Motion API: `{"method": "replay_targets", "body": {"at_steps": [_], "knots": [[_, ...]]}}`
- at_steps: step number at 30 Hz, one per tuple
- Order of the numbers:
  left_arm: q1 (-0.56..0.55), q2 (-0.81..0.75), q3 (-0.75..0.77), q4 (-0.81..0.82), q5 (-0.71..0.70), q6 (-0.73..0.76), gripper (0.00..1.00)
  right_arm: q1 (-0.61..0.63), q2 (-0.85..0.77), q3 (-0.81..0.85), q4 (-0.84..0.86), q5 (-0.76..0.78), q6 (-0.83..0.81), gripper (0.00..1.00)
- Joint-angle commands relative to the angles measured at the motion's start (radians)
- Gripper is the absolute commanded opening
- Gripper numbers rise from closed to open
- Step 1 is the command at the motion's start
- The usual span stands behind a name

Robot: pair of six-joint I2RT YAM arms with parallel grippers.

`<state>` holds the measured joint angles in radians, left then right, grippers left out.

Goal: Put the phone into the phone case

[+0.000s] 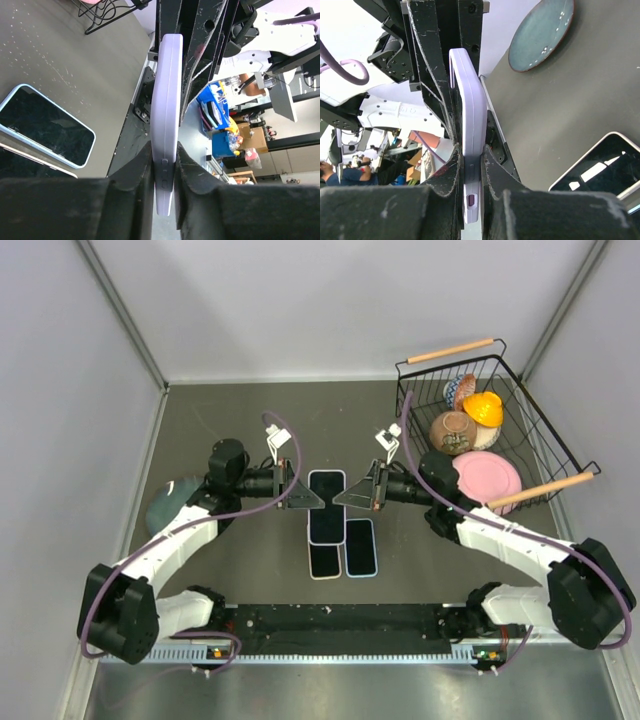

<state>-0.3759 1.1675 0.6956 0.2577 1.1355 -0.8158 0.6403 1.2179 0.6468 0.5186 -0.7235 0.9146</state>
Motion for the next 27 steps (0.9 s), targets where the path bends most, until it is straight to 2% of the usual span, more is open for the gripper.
{"method": "replay_targets", "body": {"at_steps": [1,4,6,8,10,11,13,16,17,19,20,22,23,24,25,27], "knots": [[0.0,-0.009,0.073,-0.043,-0.043,0.04,0.3,0.01,-0.034,-0.007,0.112,-0.044,0.01,0.0],[0.009,0.0,0.1,-0.055,-0.06,0.043,0.46,0.01,-0.055,-0.015,0.107,-0.04,0.013,0.0],[0.015,0.004,0.105,-0.061,-0.077,0.043,0.49,0.01,-0.064,-0.019,0.106,-0.04,0.013,0.0],[0.029,0.011,0.107,-0.063,-0.094,0.04,0.48,0.01,-0.072,-0.026,0.106,-0.04,0.02,0.0],[0.031,0.015,0.111,-0.057,-0.099,0.043,0.39,0.01,-0.074,-0.033,0.122,-0.04,0.035,0.0],[0.029,0.017,0.111,-0.052,-0.1,0.044,0.21,0.012,-0.074,-0.035,0.129,-0.04,0.041,0.0],[0.029,0.015,0.113,-0.063,-0.105,0.061,0.02,0.01,-0.074,-0.036,0.133,-0.036,0.047,0.0],[0.029,0.008,0.13,-0.144,-0.132,0.118,0.0,0.01,-0.077,-0.036,0.129,-0.024,0.052,0.0],[0.029,0.008,0.139,-0.223,-0.16,0.168,0.0,0.012,-0.078,-0.036,0.121,-0.019,0.05,0.02],[0.032,0.009,0.174,-0.303,-0.186,0.219,0.0,0.01,-0.083,-0.029,0.101,-0.004,0.046,0.13],[0.037,0.011,0.188,-0.343,-0.19,0.263,0.0,0.01,-0.092,-0.024,0.048,0.004,0.035,0.27],[0.063,0.014,0.22,-0.428,-0.187,0.297,0.0,0.01,-0.112,0.002,-0.047,0.042,-0.022,0.44],[0.08,0.015,0.231,-0.46,-0.192,0.337,0.0,0.007,-0.126,0.013,-0.099,0.076,-0.049,0.6],[0.118,0.024,0.257,-0.554,-0.218,0.358,0.0,0.002,-0.158,0.036,-0.209,0.096,-0.112,0.68],[0.139,0.032,0.268,-0.599,-0.227,0.406,0.0,-0.002,-0.179,0.045,-0.253,0.114,-0.137,0.87],[0.207,0.073,0.3,-0.735,-0.249,0.452,0.0,-0.022,-0.239,0.056,-0.339,0.153,-0.186,0.99]]}}
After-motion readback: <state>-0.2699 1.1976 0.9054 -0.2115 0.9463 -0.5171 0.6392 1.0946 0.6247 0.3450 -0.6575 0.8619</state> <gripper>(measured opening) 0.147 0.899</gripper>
